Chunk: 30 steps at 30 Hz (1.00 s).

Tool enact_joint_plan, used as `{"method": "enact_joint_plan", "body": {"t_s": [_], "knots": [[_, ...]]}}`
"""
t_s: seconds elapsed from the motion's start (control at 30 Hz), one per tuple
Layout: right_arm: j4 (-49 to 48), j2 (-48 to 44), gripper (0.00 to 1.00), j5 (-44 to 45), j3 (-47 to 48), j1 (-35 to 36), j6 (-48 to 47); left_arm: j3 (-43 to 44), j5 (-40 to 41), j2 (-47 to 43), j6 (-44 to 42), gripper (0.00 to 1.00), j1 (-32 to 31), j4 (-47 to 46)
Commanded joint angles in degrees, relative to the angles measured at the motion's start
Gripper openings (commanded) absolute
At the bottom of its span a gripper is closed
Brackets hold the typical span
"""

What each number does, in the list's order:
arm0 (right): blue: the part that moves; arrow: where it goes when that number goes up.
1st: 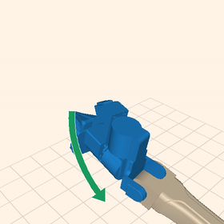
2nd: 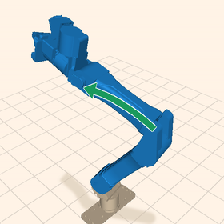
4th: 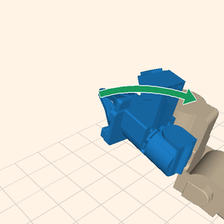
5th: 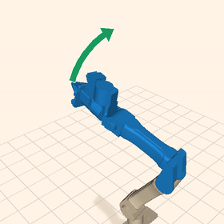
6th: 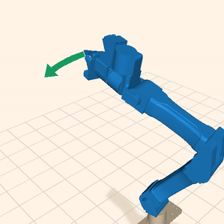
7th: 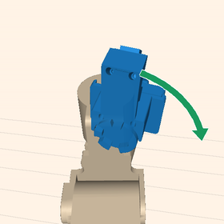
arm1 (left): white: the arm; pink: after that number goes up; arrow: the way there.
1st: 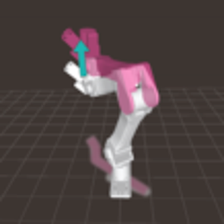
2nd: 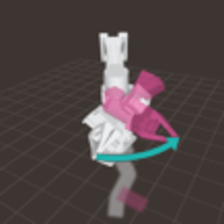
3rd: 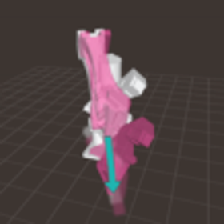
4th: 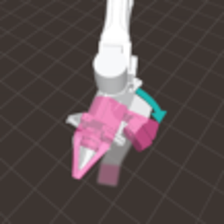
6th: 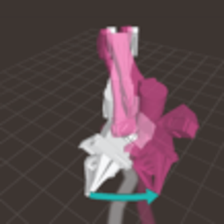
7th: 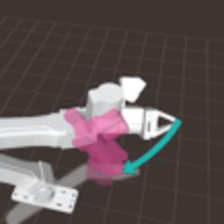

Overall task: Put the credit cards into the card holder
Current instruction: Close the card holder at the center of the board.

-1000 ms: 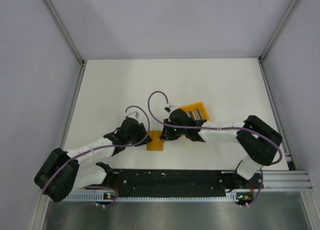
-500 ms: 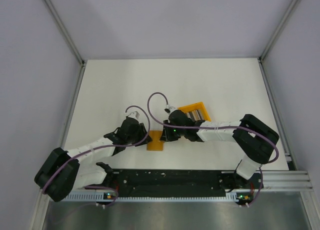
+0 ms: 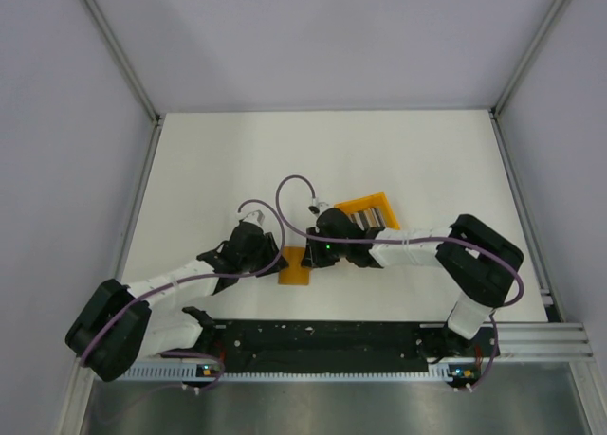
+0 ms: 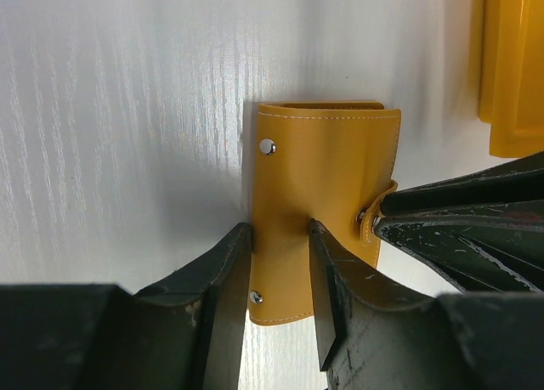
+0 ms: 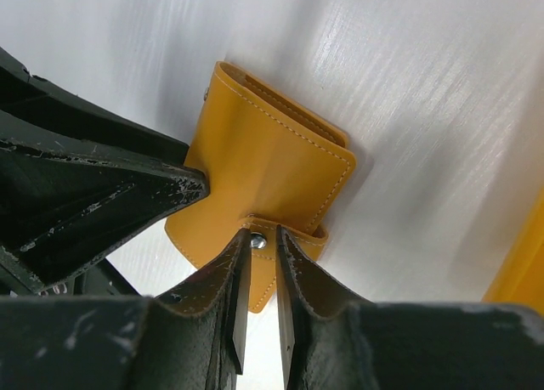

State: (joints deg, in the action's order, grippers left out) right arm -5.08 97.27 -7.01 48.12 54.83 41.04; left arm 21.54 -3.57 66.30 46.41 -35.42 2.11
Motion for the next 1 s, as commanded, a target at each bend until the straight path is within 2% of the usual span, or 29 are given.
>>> {"method": "enact_joint_plan", "body": {"t_s": [0.0, 0.43, 0.97], "knots": [[-1.9, -0.9, 0.18, 1.8, 1.1, 0.8, 0.8, 0.2, 0.8, 1.4, -0.6, 0.38, -0.5, 3.1], [-2.6, -5.9, 0.18, 4.3, -2.7, 1.0, 2.6, -0.2, 2.0, -0.4, 0.2, 0.4, -0.9, 3.6], [-4.1, -4.3, 0.17, 3.7, -2.3, 1.5, 3.4, -0.6, 0.3, -0.3, -1.9, 0.42, -2.1, 3.0]]}}
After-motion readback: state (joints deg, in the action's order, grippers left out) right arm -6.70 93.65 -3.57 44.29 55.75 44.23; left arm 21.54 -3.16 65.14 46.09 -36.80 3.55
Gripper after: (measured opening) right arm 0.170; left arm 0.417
